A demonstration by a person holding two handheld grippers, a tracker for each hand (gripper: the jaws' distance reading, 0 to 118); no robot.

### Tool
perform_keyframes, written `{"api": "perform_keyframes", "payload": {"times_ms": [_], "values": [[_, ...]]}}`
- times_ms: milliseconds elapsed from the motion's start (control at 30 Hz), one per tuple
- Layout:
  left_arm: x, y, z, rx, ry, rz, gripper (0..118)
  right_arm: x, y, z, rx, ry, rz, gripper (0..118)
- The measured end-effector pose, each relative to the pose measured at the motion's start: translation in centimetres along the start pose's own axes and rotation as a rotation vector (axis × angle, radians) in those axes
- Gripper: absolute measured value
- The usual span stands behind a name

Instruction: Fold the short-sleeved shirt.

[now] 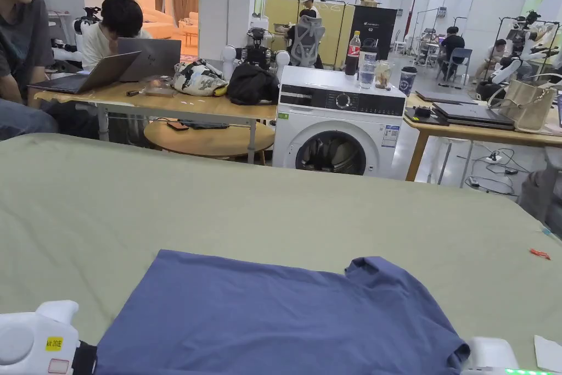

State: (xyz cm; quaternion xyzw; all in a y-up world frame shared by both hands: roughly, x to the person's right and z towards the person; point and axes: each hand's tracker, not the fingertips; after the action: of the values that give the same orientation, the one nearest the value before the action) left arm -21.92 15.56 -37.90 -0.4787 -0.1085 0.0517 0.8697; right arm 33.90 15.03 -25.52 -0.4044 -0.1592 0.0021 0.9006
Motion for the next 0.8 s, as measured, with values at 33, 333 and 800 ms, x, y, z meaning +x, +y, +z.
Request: {"api": "perform_keyframes", "payload": {"times_ms": [33,333,800], "values": [[0.1,0.2,0.4,0.030,0.008,-0.001,36,0.0,0.3,0.4,0.025,-0.009,-0.004,45],[3.2,0.6,4.5,0.410,-0.065,-0.023,48,-2.8,1.6,4.1,0.377,0.007,-0.058,46],[9.2,-1.0,4.3,0.463,0.038,-0.214,0,-9.2,0.5,6.0,0.499,0.124,-0.064,0]]}}
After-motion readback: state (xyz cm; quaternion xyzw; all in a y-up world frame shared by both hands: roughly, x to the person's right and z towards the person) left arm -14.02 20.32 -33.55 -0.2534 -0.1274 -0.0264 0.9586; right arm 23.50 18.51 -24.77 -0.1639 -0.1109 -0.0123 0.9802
